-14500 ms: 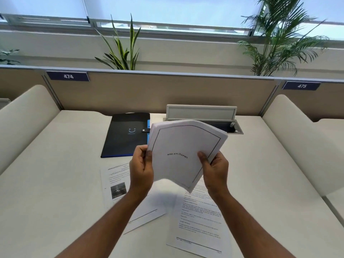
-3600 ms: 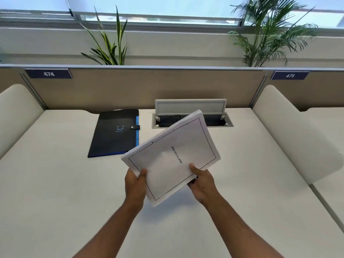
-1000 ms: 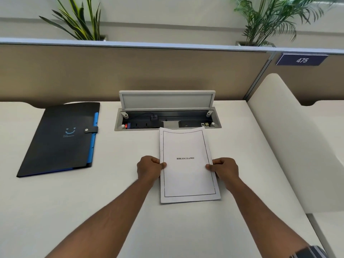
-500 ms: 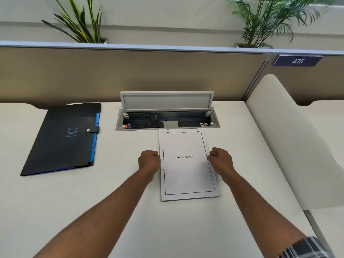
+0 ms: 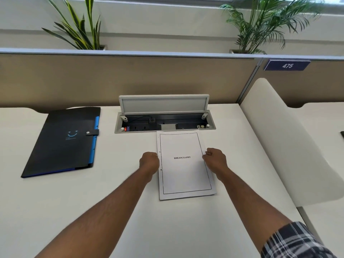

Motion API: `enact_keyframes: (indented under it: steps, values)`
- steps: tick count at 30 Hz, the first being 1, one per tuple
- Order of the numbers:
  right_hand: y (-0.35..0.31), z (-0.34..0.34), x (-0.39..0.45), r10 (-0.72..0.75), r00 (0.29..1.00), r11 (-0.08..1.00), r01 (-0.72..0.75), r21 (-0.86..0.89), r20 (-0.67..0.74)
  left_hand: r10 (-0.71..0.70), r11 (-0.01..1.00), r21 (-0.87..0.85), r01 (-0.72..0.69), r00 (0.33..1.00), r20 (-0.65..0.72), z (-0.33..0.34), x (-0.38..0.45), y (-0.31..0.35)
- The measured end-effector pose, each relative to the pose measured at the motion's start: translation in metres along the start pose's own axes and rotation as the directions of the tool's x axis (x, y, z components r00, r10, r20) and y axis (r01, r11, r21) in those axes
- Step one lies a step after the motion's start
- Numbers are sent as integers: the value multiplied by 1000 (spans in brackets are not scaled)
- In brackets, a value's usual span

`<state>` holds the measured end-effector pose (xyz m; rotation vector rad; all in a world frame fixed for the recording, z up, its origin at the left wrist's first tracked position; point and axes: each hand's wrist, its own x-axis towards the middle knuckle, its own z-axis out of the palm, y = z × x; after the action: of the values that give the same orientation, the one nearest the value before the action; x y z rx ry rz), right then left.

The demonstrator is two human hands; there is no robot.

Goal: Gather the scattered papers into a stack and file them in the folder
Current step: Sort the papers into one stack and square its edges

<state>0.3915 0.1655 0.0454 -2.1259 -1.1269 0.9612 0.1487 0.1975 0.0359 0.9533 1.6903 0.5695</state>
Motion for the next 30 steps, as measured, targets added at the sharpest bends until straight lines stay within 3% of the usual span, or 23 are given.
enact_keyframes:
  steps: [7,13,22,30]
  values:
    - [-4,-5,-5,54,998,998,-55,32,44,54,995,78,-61,994,93,2,-12,-4]
    - [3,-6,-14,66,979,998,-69,9,193,34,986,159,-51,994,108,-3,-33,-11]
    - [1,5,-65,-40,996,999,39,12,76,78,976,196,-99,991,112,-27,-73,-29]
    - [-4,55,-112,-120,983,993,122,-6,138,115,977,180,-118,993,25,-78,-98,-71]
